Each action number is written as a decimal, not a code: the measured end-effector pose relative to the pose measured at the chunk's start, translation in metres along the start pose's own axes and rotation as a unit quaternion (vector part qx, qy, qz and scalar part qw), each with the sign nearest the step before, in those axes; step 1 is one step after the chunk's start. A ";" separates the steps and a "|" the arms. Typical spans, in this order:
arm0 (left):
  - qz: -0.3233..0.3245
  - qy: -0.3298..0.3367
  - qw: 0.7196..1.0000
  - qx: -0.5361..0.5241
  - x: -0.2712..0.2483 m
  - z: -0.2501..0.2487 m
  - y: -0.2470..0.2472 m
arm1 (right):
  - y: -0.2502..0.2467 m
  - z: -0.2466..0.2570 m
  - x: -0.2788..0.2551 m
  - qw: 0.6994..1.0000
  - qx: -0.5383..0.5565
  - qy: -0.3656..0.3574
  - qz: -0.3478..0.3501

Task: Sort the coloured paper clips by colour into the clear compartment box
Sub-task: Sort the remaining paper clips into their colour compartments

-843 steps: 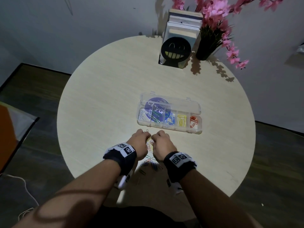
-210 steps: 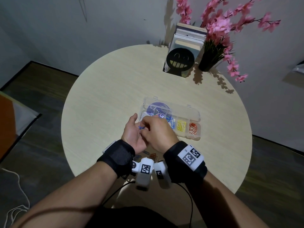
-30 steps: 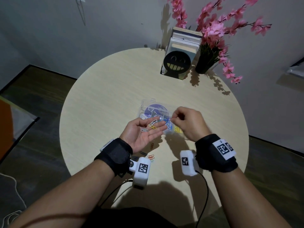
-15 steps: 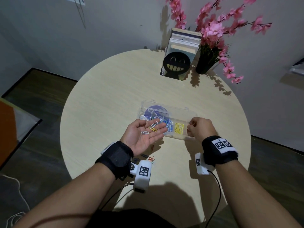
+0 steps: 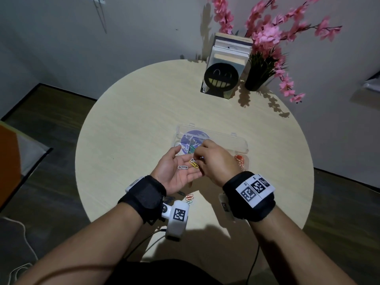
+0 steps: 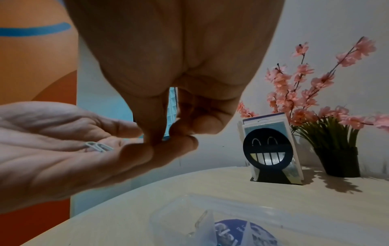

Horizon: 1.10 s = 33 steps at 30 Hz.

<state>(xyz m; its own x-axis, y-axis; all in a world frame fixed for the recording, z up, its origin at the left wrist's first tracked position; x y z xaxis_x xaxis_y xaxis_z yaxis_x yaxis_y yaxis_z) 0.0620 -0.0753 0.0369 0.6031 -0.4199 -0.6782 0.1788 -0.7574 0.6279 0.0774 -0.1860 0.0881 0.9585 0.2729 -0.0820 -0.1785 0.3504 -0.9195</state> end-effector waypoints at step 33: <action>-0.087 0.037 0.994 -0.046 -0.014 -0.019 -0.052 | 0.009 0.019 0.055 0.980 0.153 0.124 -0.037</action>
<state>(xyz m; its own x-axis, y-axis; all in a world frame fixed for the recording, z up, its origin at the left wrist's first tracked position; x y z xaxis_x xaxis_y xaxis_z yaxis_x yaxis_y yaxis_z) 0.0593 -0.0203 0.0213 0.6123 -0.2460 -0.7514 0.3530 -0.7653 0.5383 0.1244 -0.1502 0.0824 0.9892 0.0235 -0.1448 -0.1278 0.6232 -0.7716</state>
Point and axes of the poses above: each hand's wrist, its own x-axis towards the middle knuckle, its own y-axis out of the palm, z = x × y, the point moved 4 cm from there along x, towards the middle knuckle, and after that the axes turned 8 degrees about -z, right-handed, at the moved point
